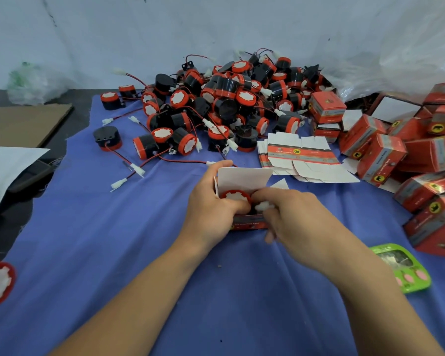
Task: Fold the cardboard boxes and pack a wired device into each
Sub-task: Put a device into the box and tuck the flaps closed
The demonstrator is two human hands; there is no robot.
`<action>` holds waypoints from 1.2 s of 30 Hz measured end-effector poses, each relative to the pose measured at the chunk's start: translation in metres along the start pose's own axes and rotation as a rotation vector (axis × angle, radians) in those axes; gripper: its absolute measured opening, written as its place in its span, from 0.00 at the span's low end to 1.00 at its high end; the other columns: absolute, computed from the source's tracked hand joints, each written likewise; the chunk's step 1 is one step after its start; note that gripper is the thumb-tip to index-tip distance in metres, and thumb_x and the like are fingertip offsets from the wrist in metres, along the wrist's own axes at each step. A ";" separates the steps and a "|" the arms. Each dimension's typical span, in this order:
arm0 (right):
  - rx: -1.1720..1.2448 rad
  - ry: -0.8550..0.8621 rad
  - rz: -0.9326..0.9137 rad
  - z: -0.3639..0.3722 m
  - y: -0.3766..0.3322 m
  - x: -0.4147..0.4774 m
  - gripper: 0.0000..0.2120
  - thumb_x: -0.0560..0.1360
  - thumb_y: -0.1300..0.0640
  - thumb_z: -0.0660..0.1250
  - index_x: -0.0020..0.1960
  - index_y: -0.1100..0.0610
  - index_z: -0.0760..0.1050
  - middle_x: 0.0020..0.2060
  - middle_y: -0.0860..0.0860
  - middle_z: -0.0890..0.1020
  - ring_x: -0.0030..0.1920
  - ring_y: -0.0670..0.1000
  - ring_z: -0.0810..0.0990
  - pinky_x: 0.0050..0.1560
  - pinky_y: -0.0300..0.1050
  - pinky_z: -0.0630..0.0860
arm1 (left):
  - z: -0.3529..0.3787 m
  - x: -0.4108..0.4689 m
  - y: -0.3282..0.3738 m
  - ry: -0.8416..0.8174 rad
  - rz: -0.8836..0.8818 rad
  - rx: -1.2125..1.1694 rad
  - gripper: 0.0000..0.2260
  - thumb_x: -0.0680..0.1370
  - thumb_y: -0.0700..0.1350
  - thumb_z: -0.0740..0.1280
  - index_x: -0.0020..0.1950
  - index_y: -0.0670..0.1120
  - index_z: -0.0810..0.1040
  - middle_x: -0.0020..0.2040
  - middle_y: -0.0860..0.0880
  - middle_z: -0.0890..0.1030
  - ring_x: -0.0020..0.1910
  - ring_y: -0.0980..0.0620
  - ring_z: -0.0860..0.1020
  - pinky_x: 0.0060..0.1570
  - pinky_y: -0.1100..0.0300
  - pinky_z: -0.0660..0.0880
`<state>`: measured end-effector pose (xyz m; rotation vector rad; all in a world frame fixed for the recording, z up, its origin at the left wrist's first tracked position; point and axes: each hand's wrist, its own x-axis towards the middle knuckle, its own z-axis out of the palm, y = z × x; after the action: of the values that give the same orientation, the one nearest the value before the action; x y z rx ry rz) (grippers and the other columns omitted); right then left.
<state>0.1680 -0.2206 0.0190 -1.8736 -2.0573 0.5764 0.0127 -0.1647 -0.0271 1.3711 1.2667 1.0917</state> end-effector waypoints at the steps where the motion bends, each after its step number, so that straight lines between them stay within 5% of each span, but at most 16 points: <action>1: 0.031 0.055 0.018 0.005 -0.001 0.002 0.14 0.80 0.62 0.58 0.56 0.45 0.75 0.35 0.48 0.80 0.40 0.53 0.81 0.43 0.56 0.79 | 0.000 0.000 -0.001 -0.002 0.001 0.001 0.31 0.59 0.44 0.74 0.57 0.72 0.76 0.53 0.55 0.86 0.54 0.51 0.84 0.56 0.41 0.82; 5: 0.075 0.310 0.041 0.016 -0.008 0.007 0.07 0.80 0.56 0.59 0.53 0.44 0.67 0.35 0.49 0.80 0.37 0.57 0.77 0.32 0.51 0.71 | -0.002 -0.002 -0.001 -0.020 0.002 0.006 0.35 0.57 0.49 0.73 0.64 0.63 0.76 0.54 0.55 0.86 0.55 0.51 0.84 0.55 0.42 0.82; 8: -0.110 0.542 0.043 0.017 -0.010 0.006 0.04 0.78 0.54 0.65 0.49 0.47 0.78 0.34 0.51 0.82 0.37 0.59 0.76 0.34 0.50 0.71 | -0.001 -0.002 0.001 -0.016 -0.002 0.019 0.33 0.59 0.44 0.74 0.62 0.65 0.76 0.54 0.54 0.85 0.56 0.49 0.83 0.57 0.41 0.81; 12: -0.308 0.742 0.064 0.024 -0.017 0.009 0.10 0.74 0.57 0.71 0.34 0.52 0.83 0.29 0.53 0.79 0.37 0.58 0.71 0.42 0.50 0.59 | -0.002 -0.004 0.003 -0.017 -0.010 0.034 0.32 0.60 0.44 0.74 0.58 0.69 0.75 0.55 0.55 0.85 0.56 0.50 0.83 0.56 0.42 0.81; 19: -0.387 0.581 0.089 0.023 -0.014 0.016 0.06 0.72 0.59 0.71 0.43 0.51 0.87 0.60 0.55 0.78 0.60 0.62 0.73 0.56 0.53 0.62 | -0.003 -0.004 0.001 -0.012 0.000 0.052 0.33 0.60 0.44 0.72 0.64 0.62 0.76 0.55 0.55 0.85 0.56 0.50 0.83 0.57 0.43 0.81; 25: -0.375 0.314 0.188 0.016 -0.012 0.020 0.17 0.77 0.56 0.65 0.63 0.44 0.81 0.76 0.48 0.64 0.74 0.55 0.63 0.63 0.52 0.64 | -0.002 -0.004 0.002 -0.012 0.027 0.073 0.29 0.61 0.44 0.72 0.56 0.69 0.76 0.53 0.57 0.85 0.55 0.53 0.83 0.57 0.44 0.80; 31: -0.379 0.239 0.161 0.010 -0.006 0.023 0.15 0.78 0.55 0.64 0.60 0.43 0.82 0.61 0.48 0.75 0.64 0.56 0.72 0.56 0.51 0.67 | -0.001 -0.003 0.001 -0.011 0.039 0.055 0.30 0.61 0.44 0.72 0.61 0.63 0.77 0.53 0.56 0.85 0.54 0.53 0.83 0.57 0.45 0.81; 36: -0.149 0.544 0.240 0.025 -0.018 0.019 0.11 0.71 0.59 0.68 0.50 0.46 0.83 0.43 0.47 0.84 0.43 0.56 0.78 0.33 0.44 0.62 | -0.003 -0.003 -0.002 -0.015 0.031 0.069 0.29 0.61 0.43 0.72 0.60 0.63 0.79 0.51 0.56 0.86 0.53 0.53 0.84 0.56 0.45 0.82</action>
<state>0.1382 -0.2053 0.0047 -2.0852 -1.5691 -0.0488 0.0091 -0.1672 -0.0284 1.4521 1.2866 1.0651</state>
